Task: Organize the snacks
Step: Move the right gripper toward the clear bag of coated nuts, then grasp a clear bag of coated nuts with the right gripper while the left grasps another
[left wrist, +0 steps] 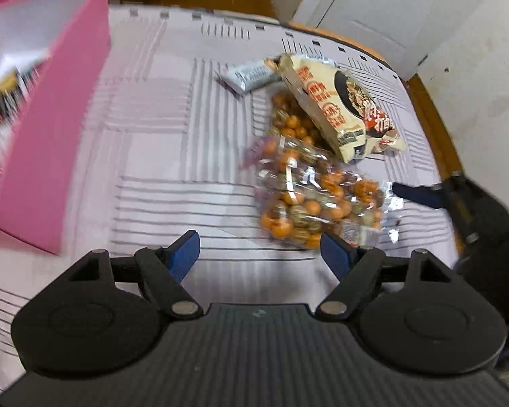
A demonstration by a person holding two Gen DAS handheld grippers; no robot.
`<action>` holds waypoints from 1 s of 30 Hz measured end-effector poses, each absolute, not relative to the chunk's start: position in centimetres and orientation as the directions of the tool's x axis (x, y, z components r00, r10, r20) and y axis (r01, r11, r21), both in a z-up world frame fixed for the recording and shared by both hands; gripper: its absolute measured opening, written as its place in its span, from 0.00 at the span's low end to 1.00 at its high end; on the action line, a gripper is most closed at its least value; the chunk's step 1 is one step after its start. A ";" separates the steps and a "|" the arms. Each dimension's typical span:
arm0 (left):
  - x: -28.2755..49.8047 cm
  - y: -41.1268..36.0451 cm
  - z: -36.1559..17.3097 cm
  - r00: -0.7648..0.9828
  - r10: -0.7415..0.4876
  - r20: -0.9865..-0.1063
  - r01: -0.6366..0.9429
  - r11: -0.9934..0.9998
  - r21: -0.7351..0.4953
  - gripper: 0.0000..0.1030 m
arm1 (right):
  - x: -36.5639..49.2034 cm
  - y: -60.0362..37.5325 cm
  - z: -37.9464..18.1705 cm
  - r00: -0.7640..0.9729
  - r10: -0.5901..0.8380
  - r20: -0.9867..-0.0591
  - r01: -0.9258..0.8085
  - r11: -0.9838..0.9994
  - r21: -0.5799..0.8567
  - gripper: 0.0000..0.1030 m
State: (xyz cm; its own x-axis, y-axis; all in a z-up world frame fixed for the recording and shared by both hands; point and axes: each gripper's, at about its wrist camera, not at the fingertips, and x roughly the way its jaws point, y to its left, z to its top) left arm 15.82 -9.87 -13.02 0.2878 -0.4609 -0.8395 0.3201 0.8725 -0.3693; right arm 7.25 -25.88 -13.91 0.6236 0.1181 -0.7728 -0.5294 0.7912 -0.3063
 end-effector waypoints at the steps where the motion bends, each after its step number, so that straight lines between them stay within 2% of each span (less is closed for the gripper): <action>1: 15.9 -10.2 -13.5 0.274 -0.473 -0.837 0.299 0.869 -0.394 0.74 | 7.4 -25.8 -14.4 0.627 0.117 -0.770 -0.547 0.770 -0.328 0.89; 3: 15.9 -10.8 -14.6 0.253 -0.495 -0.831 0.255 0.863 -0.436 0.74 | 7.9 -26.1 -15.0 0.627 0.116 -0.771 -0.552 0.764 -0.334 0.89; 12: 15.5 -12.4 -18.2 0.208 -0.502 -0.839 0.158 0.864 -0.478 0.70 | 9.9 -27.4 -16.8 0.582 0.158 -0.797 -0.636 0.699 -0.326 1.00; 15: 15.5 -12.6 -18.0 0.249 -0.504 -0.827 0.170 0.863 -0.475 0.63 | 11.3 -28.3 -16.8 0.526 0.207 -0.825 -0.654 0.719 -0.237 0.99; 18: 15.6 -12.5 -17.8 0.262 -0.532 -0.805 0.162 0.847 -0.507 0.55 | 12.1 -28.9 -16.7 0.496 0.235 -0.836 -0.604 0.785 -0.139 0.98; 21: 15.6 -12.4 -17.9 0.261 -0.565 -0.783 0.151 0.825 -0.545 0.52 | 12.0 -29.2 -16.7 0.483 0.258 -0.837 -0.495 0.869 -0.019 0.87; 22: 15.6 -12.4 -17.9 0.264 -0.569 -0.779 0.154 0.822 -0.548 0.51 | 11.9 -29.3 -16.6 0.489 0.274 -0.828 -0.455 0.890 0.026 0.86; 23: 15.7 -12.4 -17.9 0.271 -0.575 -0.772 0.161 0.818 -0.552 0.46 | 11.7 -29.2 -16.5 0.492 0.281 -0.824 -0.410 0.910 0.065 0.85; 24: 15.7 -12.3 -17.9 0.281 -0.581 -0.764 0.168 0.814 -0.556 0.43 | 11.5 -28.9 -16.5 0.496 0.277 -0.823 -0.379 0.922 0.081 0.85; 30: 15.4 -11.9 -17.9 0.315 -0.564 -0.763 0.214 0.826 -0.522 0.37 | 9.8 -27.0 -17.4 0.581 0.181 -0.793 -0.232 0.971 0.052 0.83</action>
State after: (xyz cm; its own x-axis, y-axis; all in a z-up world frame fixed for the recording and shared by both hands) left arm 15.39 -11.94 -17.95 0.3154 -0.5639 -0.7633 0.2137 0.8258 -0.5219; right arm 9.84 -27.04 -17.43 0.5815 0.1814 -0.7931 -0.2315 0.9714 0.0524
